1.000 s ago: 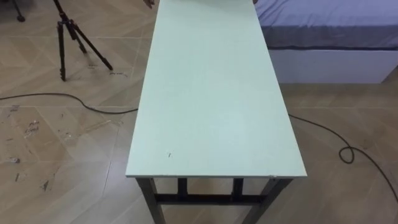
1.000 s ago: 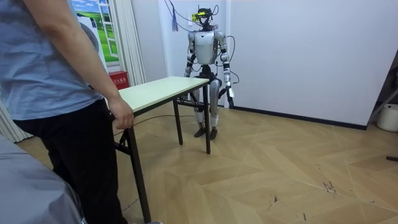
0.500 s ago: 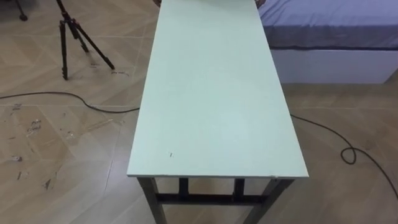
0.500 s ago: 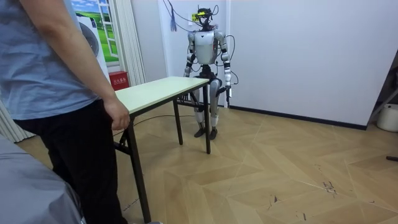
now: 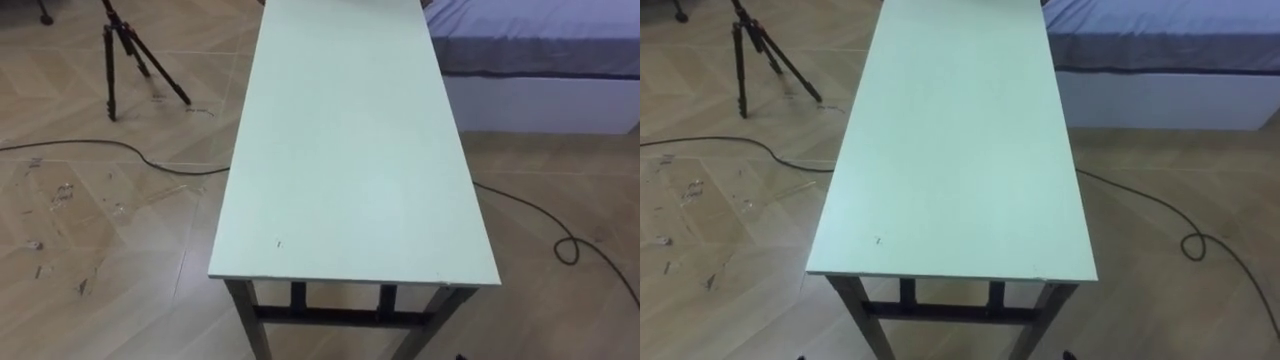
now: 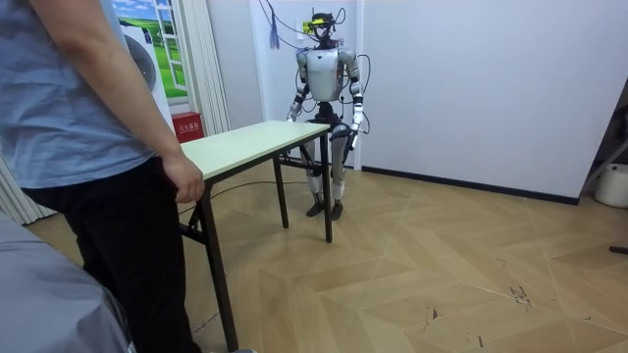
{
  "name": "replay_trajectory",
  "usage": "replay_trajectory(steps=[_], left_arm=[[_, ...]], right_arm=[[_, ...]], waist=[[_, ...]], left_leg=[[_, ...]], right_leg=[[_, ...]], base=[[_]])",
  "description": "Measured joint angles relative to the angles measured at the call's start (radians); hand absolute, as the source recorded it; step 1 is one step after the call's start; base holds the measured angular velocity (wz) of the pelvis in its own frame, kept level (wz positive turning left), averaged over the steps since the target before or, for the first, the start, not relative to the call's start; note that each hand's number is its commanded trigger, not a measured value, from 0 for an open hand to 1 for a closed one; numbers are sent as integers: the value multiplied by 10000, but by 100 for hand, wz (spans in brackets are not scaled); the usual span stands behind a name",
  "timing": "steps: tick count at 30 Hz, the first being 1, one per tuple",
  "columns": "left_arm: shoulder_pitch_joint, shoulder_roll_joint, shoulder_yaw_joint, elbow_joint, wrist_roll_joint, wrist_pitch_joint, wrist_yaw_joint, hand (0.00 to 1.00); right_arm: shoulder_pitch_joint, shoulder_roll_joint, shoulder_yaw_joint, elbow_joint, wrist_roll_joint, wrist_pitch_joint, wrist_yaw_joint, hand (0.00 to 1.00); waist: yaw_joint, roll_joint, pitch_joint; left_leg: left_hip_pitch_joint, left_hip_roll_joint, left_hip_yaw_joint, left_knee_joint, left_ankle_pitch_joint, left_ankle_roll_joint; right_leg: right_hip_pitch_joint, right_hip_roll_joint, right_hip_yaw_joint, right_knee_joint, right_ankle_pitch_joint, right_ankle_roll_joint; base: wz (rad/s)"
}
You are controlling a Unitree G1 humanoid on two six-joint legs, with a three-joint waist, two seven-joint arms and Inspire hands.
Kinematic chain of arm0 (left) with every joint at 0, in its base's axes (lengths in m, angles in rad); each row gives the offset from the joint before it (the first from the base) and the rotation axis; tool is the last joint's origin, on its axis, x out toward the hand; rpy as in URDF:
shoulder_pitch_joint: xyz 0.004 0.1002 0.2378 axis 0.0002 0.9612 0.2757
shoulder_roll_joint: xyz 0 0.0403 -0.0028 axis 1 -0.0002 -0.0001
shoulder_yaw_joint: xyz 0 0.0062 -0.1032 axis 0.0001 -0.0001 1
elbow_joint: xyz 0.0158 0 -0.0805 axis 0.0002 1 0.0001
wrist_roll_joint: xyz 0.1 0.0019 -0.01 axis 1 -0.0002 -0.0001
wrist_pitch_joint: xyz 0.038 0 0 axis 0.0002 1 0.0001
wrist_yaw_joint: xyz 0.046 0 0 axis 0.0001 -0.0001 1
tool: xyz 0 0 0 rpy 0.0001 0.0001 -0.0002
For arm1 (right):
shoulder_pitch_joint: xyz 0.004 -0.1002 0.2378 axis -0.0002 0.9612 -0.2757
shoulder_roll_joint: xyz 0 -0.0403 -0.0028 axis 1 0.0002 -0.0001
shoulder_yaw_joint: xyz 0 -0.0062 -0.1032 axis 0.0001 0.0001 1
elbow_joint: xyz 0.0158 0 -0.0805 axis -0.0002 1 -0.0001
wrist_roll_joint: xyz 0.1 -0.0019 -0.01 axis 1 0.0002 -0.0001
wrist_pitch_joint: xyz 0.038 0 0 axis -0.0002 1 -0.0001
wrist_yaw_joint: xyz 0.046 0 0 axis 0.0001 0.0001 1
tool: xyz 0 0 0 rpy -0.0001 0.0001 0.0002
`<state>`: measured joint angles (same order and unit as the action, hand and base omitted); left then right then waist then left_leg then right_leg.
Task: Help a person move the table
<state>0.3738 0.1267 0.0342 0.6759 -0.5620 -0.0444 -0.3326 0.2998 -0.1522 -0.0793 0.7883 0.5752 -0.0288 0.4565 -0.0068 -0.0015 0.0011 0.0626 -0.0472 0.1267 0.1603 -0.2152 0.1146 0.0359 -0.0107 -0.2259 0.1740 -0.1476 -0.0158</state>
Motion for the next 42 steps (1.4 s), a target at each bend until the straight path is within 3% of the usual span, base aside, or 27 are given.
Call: replay_trajectory(steps=[3,9,14,17,28,32,37,42], left_arm=[[-3,25,-272,-222,-561,16,-180,0],[567,102,-1506,-1946,-1609,113,-341,0],[452,110,-2433,-2719,-3031,137,-463,0],[428,406,-2985,-3620,-3518,182,-505,0],[99,814,-3637,-4412,-3513,840,-728,0],[-146,921,-3693,-4412,-3513,890,-727,0],[-429,906,-3670,-4418,-3763,913,-722,0],[-703,875,-3580,-4421,-4219,1212,-647,0]], right_arm=[[202,8,541,-356,800,20,447,0],[717,43,1848,-1767,1470,316,838,0],[696,56,2783,-2604,2233,441,1117,0],[556,-19,3137,-3184,2867,476,1229,0],[219,-214,3441,-4086,3259,532,1104,0],[45,-226,3534,-4092,3275,533,1075,0],[-192,-225,3537,-4122,3294,581,994,0],[-327,-209,3451,-4114,3311,866,988,0]], waist=[[99,-28,0],[157,-41,10],[152,-55,11],[136,-56,35],[86,-20,71],[48,-35,78],[-138,-44,79],[-170,-52,99]], left_leg=[[-16,7,8,1,-30,-7],[7,8,20,39,-60,15],[23,2,17,43,-60,19],[16,4,16,50,-60,19],[11,9,21,74,-60,20],[25,7,21,64,-60,20],[82,8,14,62,-59,20],[178,8,26,36,-59,20]], right_leg=[[-2,2,12,10,0,0],[-28,-11,28,119,0,1],[-12,-24,16,142,-3,5],[-16,-19,24,134,-3,6],[-43,-8,29,113,-3,6],[-39,-9,47,113,-3,6],[16,-8,50,114,-3,7],[66,2,93,112,-4,7]], base=[[0],[0],[0],[0],[0],[0],[0],[0]])
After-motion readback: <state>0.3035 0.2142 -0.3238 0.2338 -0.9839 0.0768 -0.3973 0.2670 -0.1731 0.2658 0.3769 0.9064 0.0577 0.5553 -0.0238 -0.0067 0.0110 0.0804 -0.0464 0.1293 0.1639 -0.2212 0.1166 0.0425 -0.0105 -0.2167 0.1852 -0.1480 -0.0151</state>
